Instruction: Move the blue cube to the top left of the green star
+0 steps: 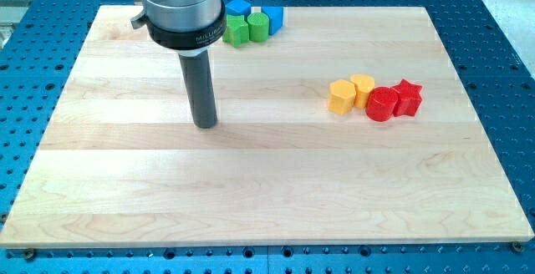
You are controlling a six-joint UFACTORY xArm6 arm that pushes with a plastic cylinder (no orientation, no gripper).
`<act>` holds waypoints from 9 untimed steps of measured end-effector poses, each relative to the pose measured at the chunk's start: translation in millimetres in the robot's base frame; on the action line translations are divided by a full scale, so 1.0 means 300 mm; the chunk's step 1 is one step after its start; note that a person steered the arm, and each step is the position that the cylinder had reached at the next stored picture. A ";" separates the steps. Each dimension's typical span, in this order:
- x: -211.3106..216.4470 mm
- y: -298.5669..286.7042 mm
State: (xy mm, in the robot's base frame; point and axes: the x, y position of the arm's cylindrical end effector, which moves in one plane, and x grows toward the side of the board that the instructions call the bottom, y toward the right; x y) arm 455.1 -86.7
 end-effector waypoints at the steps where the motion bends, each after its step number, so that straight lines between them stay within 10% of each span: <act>1: 0.061 0.052; 2: 0.067 0.141; 6: -0.837 0.554; 9: -0.818 0.108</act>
State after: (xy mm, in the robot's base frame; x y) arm 209.6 -54.2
